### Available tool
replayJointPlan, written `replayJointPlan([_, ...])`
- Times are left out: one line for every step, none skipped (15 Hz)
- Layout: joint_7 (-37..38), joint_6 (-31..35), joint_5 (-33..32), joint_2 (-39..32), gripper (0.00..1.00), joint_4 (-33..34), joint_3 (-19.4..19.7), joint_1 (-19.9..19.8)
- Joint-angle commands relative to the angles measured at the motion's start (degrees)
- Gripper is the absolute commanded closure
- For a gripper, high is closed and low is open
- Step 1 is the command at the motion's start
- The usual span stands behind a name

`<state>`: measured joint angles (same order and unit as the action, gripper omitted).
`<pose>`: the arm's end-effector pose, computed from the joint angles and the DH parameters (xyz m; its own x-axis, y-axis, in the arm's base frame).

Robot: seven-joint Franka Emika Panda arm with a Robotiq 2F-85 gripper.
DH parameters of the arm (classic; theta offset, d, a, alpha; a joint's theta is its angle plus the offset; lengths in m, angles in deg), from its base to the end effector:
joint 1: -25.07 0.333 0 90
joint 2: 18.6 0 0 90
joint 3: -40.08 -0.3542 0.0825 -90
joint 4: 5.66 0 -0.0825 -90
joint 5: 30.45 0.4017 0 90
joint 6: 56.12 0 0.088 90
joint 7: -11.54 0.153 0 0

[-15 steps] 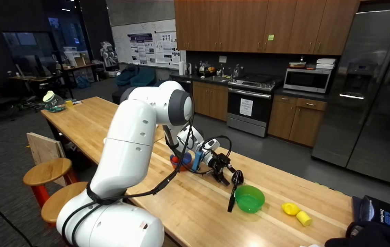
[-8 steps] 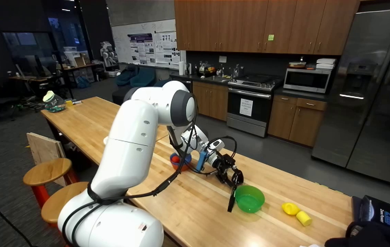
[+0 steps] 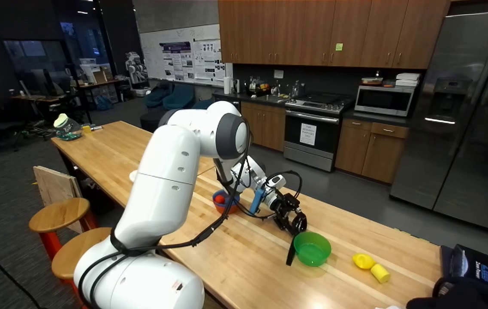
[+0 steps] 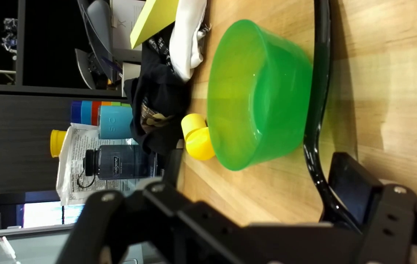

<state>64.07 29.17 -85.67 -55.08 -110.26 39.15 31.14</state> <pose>0.5812 -0.0613 0.1911 0.9183 -0.3867 -0.0848 -0.0428 -0.3099 0.9498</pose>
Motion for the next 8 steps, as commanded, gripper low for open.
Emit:
replayJointPlan([-1.5,1.5,0.3,-0.4,0.00,0.4,0.4,-0.6])
replayJointPlan([-1.7,1.6,0.3,-0.3,0.00,0.5,0.5,-0.8])
replayJointPlan([-1.9,1.7,0.4,-0.3,0.00,0.5,0.5,-0.9])
replayJointPlan([-2.1,1.9,0.4,-0.4,0.00,0.6,0.6,-1.0])
replayJointPlan([-2.3,2.0,0.3,-0.5,0.00,0.7,0.7,-1.1])
replayJointPlan([-2.6,2.2,0.3,-0.6,0.00,0.9,0.8,-1.2])
replayJointPlan([-2.9,2.5,0.4,-0.7,0.00,0.9,0.9,-1.4])
replayJointPlan([-3.1,2.7,0.4,-0.8,0.00,1.0,1.1,-1.5])
